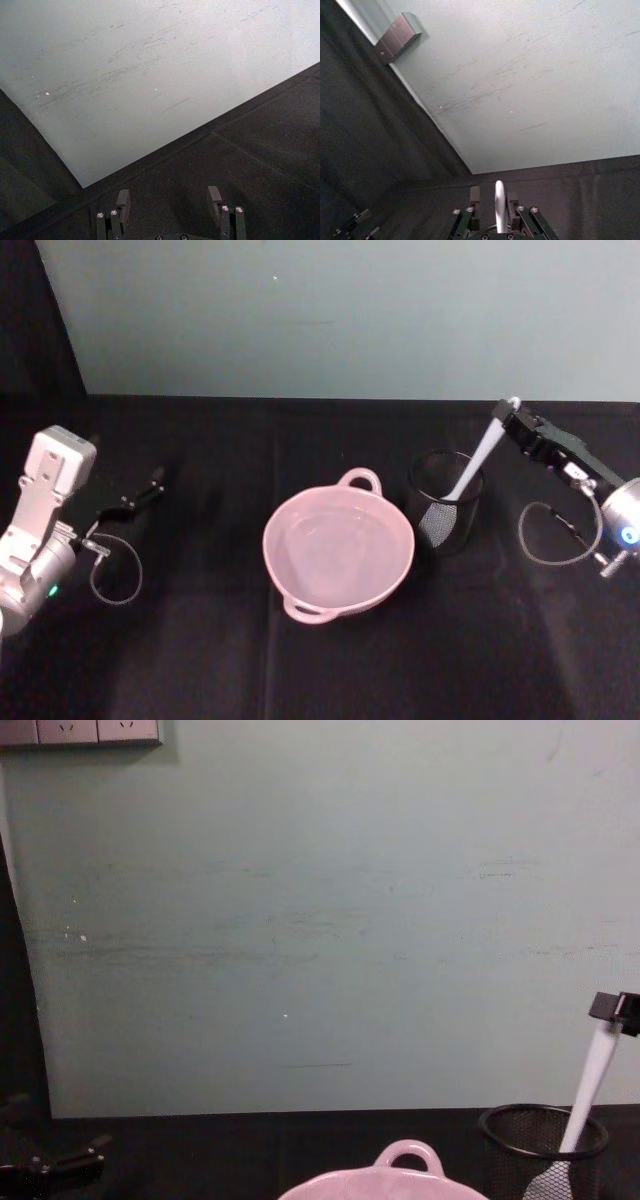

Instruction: Use the one hand to pick up the spoon and stir the clear water in the bowl.

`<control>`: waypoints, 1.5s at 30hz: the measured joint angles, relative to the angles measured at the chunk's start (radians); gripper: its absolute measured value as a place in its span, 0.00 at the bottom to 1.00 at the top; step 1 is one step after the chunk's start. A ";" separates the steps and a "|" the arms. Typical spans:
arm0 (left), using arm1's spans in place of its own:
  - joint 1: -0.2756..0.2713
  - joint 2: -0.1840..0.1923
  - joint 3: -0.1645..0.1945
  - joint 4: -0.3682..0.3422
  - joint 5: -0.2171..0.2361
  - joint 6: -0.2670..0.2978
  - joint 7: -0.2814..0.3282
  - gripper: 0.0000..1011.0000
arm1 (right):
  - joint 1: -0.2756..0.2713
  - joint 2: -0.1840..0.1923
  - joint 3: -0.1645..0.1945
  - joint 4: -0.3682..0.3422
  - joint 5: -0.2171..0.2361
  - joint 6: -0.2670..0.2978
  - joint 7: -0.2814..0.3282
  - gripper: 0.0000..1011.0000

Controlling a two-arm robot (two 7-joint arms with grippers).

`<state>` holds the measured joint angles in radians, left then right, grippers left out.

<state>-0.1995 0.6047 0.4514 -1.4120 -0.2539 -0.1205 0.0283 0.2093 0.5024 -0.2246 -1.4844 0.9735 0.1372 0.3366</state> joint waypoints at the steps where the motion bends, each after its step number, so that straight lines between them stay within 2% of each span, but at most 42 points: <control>1: 0.000 0.000 0.000 0.000 0.000 0.000 0.000 1.00 | -0.005 0.006 0.003 -0.002 0.004 -0.003 -0.007 0.33; 9: 0.000 0.000 0.000 0.000 0.000 0.000 0.000 1.00 | -0.018 0.025 0.010 0.015 0.027 -0.016 -0.018 0.59; 16: 0.000 0.000 0.000 0.000 0.000 0.000 0.000 1.00 | -0.024 0.031 -0.003 0.027 0.040 -0.020 -0.019 0.82; 19: 0.000 0.000 0.000 0.000 0.000 0.000 0.000 1.00 | -0.040 0.041 -0.004 0.002 0.041 -0.019 -0.025 0.87; 20: 0.000 0.000 0.000 0.000 0.000 0.000 0.000 1.00 | -0.058 0.053 -0.002 -0.027 0.040 -0.019 -0.033 0.92; 24: 0.000 0.000 0.000 0.000 0.000 0.000 0.000 1.00 | -0.117 0.093 0.007 -0.114 0.030 -0.018 -0.062 0.99; 27: 0.000 0.000 0.000 0.000 0.000 0.000 0.000 1.00 | -0.171 0.145 0.014 -0.193 -0.006 -0.001 -0.106 0.99; 28: 0.000 0.000 0.000 0.000 0.000 0.000 0.000 1.00 | -0.171 0.145 0.014 -0.193 -0.006 -0.001 -0.106 0.99; 31: 0.000 0.000 0.000 0.000 0.000 0.000 0.000 1.00 | -0.195 0.182 0.016 -0.230 -0.057 0.016 -0.147 0.99; 32: 0.000 0.000 0.000 0.000 0.000 0.000 0.000 1.00 | -0.200 0.197 0.015 -0.240 -0.093 0.024 -0.169 0.99; 35: 0.000 0.000 0.000 0.000 0.000 0.000 0.000 1.00 | -0.201 0.212 0.006 -0.243 -0.147 0.029 -0.198 0.99; 38: 0.000 0.000 0.000 0.000 0.000 0.000 0.000 1.00 | -0.185 0.219 -0.012 -0.224 -0.231 0.030 -0.233 0.99; 41: 0.000 0.000 0.000 0.000 0.000 0.000 0.000 1.00 | -0.156 0.212 -0.029 -0.183 -0.290 0.010 -0.239 0.99; 42: 0.000 0.000 0.000 0.000 0.000 0.000 0.000 1.00 | -0.156 0.212 -0.029 -0.183 -0.290 0.010 -0.239 0.99; 45: 0.000 0.000 0.000 0.000 0.000 0.000 0.000 1.00 | -0.108 0.186 -0.054 -0.104 -0.363 -0.057 -0.231 0.99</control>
<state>-0.1995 0.6047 0.4514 -1.4120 -0.2539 -0.1206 0.0283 0.1009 0.6884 -0.2782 -1.5883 0.6104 0.0807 0.1059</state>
